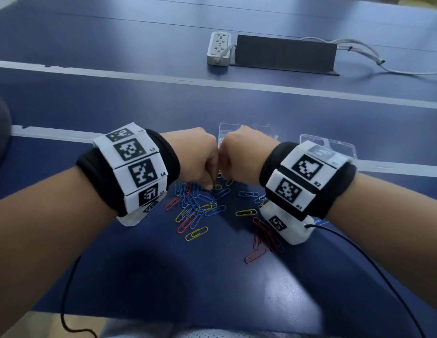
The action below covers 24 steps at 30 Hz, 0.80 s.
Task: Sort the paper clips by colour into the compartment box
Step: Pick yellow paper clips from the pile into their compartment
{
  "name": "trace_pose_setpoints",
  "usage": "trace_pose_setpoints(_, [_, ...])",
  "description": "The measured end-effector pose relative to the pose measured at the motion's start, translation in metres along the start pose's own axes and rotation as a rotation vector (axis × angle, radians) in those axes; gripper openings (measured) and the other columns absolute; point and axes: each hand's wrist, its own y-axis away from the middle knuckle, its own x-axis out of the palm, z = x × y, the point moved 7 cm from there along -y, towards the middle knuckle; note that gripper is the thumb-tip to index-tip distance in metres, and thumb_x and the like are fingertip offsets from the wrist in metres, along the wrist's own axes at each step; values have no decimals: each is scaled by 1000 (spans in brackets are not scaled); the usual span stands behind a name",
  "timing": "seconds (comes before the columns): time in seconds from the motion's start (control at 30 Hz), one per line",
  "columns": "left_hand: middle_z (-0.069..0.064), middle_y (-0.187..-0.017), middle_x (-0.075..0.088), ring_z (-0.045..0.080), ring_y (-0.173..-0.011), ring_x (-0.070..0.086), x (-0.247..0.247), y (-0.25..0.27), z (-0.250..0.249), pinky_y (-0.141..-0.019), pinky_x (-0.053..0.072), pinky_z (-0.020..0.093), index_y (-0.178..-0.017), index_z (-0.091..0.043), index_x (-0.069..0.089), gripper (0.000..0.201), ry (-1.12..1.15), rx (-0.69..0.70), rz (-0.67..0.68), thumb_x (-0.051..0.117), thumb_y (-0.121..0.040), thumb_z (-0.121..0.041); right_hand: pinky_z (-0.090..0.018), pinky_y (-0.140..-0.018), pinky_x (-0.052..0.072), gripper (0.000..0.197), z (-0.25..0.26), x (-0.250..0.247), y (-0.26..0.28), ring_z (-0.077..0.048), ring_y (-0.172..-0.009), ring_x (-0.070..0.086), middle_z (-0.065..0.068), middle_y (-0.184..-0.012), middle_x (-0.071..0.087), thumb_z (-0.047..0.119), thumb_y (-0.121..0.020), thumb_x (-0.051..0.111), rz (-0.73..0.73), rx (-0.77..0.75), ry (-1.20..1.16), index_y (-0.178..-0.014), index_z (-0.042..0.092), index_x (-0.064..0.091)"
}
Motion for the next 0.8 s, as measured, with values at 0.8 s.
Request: trace_pose_setpoints(0.8, [-12,-65,60,-2,-62,53,-10,9,5,-72,43,21,-96,-26,70,14,213,13,-85,59,-87,-22,-27,-66,37,26,-23,0,8,-34,-82,53,-15,-89,58,9,-86,52,12,40,98,-107,11,68])
